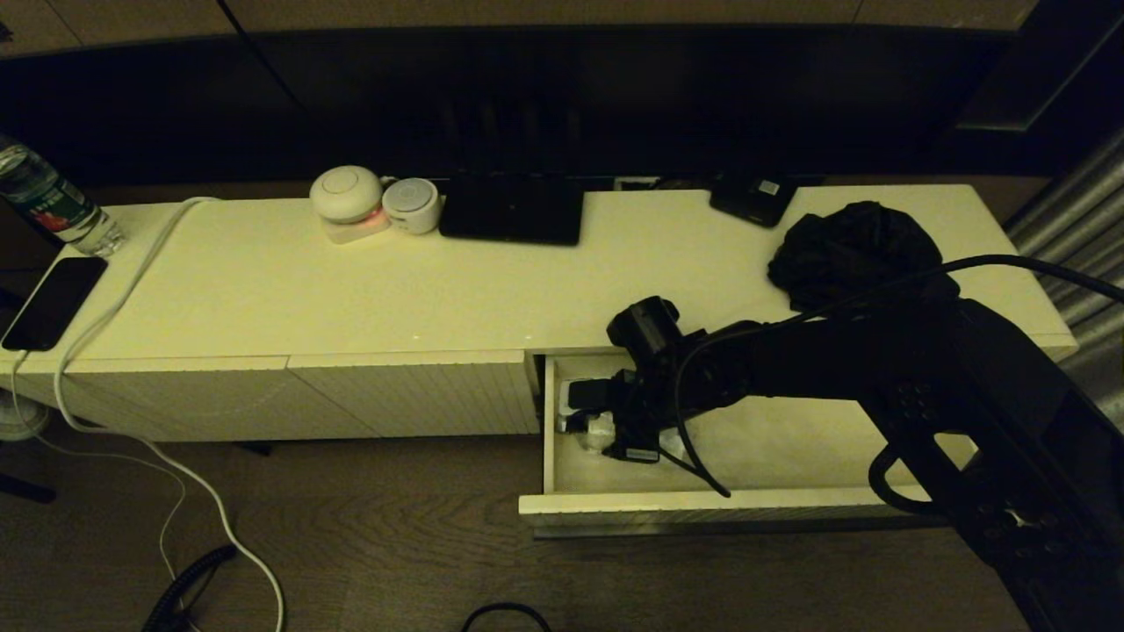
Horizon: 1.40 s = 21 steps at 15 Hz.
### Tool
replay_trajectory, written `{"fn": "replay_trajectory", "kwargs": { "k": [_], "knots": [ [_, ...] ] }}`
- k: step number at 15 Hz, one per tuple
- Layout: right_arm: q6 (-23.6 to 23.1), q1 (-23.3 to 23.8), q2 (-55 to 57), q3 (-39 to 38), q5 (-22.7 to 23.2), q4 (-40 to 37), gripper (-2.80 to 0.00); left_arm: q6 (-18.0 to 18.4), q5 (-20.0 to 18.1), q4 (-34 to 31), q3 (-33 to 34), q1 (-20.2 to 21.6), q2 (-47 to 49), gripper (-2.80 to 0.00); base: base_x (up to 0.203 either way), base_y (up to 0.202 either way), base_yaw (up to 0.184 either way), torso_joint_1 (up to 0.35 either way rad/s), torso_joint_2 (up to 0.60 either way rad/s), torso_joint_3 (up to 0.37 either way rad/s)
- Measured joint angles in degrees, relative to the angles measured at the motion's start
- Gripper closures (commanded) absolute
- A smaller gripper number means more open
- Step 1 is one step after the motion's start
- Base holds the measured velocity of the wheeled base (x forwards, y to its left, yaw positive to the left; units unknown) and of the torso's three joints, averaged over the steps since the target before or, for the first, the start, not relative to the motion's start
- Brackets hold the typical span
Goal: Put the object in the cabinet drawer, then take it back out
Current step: Take the mineral water out of the drawer and put it on the table
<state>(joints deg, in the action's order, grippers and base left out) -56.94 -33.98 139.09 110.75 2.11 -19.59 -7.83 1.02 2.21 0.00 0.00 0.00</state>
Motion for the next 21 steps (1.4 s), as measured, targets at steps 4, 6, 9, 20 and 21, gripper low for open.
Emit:
{"fn": "replay_trajectory", "kwargs": {
  "k": [4,6,9,20,21],
  "knots": [
    [-0.05,0.0,-0.25,-0.03,0.04,-0.5,0.0,-0.01,0.02,0.02,0.0,0.0,0.0,0.0,0.0,0.0,0.0,0.0,0.0,0.0],
    [0.02,-0.01,-0.36,-0.09,0.06,-0.55,0.0,-0.02,0.02,0.0,0.0,0.0,0.0,0.0,0.0,0.0,0.0,0.0,0.0,0.0],
    [0.05,-0.09,-0.38,-0.17,0.06,-0.61,0.0,-0.02,-0.01,0.0,0.0,0.0,0.0,0.0,0.0,0.0,0.0,0.0,0.0,0.0],
    [0.74,-0.33,-3.4,-1.36,0.13,-3.6,0.0,0.0,0.02,0.02,0.0,0.0,0.0,0.0,0.0,0.0,0.0,0.0,0.0,0.0],
    [0.72,-0.33,-4.41,-1.94,0.12,-4.13,0.0,0.01,0.02,0.02,0.0,0.0,0.0,0.0,0.0,0.0,0.0,0.0,0.0,0.0]
  ]
}}
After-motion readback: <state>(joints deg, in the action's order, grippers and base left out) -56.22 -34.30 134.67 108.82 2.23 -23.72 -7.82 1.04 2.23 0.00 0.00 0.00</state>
